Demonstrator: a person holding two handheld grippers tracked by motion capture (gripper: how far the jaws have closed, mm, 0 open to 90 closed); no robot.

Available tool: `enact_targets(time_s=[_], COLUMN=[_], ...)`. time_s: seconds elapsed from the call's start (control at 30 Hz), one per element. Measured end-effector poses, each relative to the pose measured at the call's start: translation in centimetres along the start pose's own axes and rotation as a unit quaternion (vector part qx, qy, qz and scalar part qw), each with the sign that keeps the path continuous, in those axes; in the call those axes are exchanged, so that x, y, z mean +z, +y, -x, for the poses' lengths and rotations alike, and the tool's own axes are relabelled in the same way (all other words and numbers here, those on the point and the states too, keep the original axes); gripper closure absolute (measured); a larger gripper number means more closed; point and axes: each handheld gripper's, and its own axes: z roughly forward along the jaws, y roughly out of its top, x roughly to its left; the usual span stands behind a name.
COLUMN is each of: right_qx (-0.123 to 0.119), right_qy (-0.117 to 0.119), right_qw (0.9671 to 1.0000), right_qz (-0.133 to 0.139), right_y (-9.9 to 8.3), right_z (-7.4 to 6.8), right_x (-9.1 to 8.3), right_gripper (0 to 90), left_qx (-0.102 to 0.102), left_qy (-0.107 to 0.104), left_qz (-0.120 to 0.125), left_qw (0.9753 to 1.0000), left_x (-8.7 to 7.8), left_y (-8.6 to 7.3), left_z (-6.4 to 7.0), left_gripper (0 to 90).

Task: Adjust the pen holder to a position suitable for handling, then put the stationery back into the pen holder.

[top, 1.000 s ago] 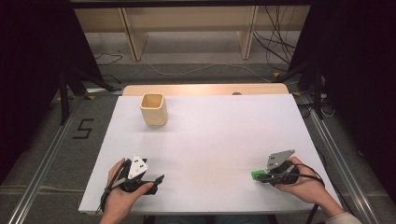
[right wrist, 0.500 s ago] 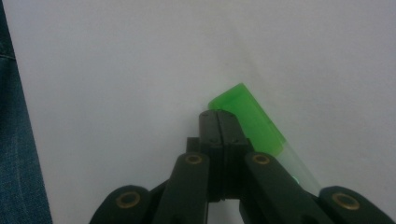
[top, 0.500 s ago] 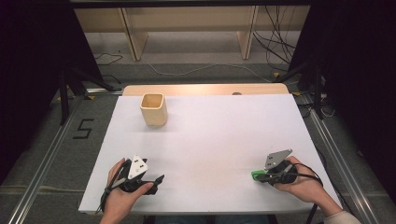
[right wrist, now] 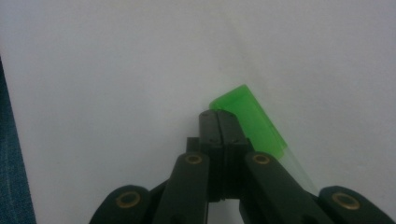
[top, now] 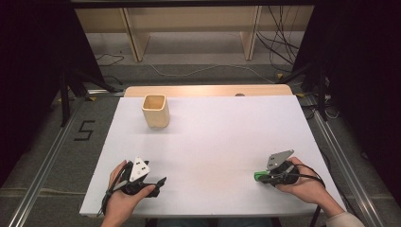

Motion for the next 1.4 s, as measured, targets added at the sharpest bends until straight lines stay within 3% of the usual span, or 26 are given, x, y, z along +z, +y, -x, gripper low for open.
enact_targets(time_s=[0.6, 0.83, 0.9, 1.07, 1.27, 1.4], right_qx=[0.008, 0.023, 0.027, 0.05, 0.061, 0.048], right_qy=[-0.004, -0.008, -0.01, -0.041, -0.033, -0.036], right_qw=[0.9999, 0.9987, 0.9986, 0.9969, 0.997, 0.9981], right_qz=[0.008, 0.045, 0.044, 0.045, 0.035, 0.017], right_y=[0.4, -0.1, -0.1, 0.0, -0.2, -0.2], right_z=[0.5, 0.4, 0.7, 1.7, 2.5, 2.9], right_x=[0.4, -1.1, -1.7, -2.4, -3.0, -3.4], right_gripper=[89.0, 75.2, 70.7, 59.7, 47.1, 43.3], left_qx=[0.0, -0.006, -0.003, -0.003, 0.0, 0.003], left_qy=[0.0, -0.007, -0.009, -0.009, -0.012, -0.014], left_qz=[0.0, -0.002, -0.003, -0.002, -0.003, -0.003], left_qw=[1.0, 1.0, 0.9999, 1.0, 0.9999, 0.9999], left_x=[0.0, 0.2, 0.2, 0.1, 0.3, 0.4], left_y=[0.0, -0.2, -0.3, -0.3, -0.1, 0.0], left_z=[0.0, 0.3, 0.3, 0.3, 0.4, 0.5], left_gripper=[16.2, 16.3, 16.3, 16.3, 16.3, 16.3])
